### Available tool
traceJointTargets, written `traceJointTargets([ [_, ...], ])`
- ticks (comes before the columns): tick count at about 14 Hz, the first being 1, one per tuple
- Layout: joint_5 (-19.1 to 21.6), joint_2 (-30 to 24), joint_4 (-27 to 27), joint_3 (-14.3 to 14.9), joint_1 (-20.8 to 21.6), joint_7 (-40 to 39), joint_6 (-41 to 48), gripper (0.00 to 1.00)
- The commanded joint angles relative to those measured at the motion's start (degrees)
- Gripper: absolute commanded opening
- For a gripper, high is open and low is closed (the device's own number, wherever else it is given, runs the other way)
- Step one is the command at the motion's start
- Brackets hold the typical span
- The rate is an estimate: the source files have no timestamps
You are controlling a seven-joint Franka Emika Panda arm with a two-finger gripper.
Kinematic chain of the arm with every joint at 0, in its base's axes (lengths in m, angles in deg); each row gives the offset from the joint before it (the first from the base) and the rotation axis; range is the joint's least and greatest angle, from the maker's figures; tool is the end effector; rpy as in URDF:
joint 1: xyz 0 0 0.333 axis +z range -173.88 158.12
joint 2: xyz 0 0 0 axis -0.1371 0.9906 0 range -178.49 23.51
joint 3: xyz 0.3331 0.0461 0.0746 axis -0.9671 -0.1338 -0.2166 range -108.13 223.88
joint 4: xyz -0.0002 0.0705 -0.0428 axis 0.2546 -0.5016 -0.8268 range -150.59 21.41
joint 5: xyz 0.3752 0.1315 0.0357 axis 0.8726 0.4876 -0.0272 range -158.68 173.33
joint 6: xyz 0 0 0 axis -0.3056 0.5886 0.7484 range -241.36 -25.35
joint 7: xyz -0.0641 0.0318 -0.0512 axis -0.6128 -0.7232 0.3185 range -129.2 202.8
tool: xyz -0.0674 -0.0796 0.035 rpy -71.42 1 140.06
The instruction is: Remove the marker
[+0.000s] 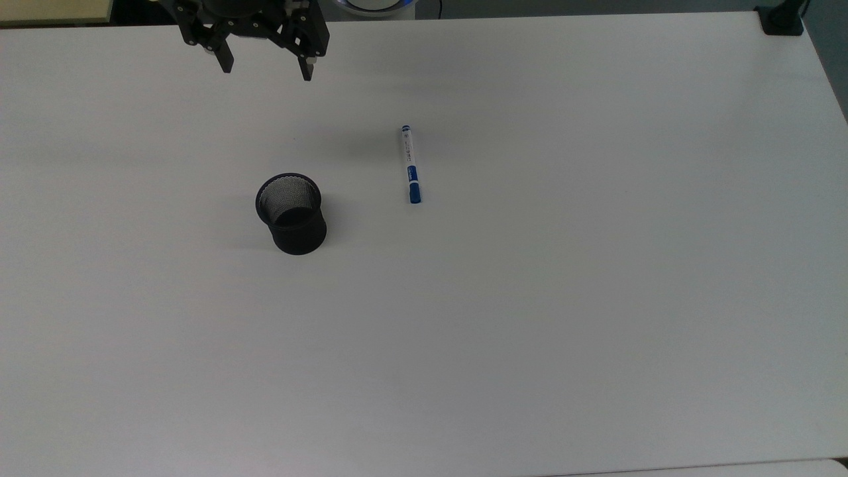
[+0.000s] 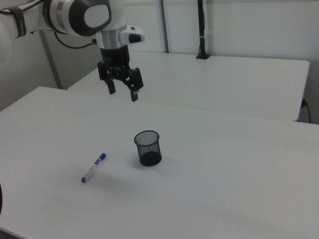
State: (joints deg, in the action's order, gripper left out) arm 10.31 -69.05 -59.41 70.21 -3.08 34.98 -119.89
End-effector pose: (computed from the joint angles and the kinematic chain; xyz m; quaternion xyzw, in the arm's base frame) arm 0.6110 -0.0651 0.6140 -0.9987 0.0502 -0.0049 0.0100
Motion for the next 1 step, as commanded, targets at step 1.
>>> traceJointTargets([
  [1,0.36,-1.24,-1.4,-0.12,0.03,0.06,0.37,1.0],
])
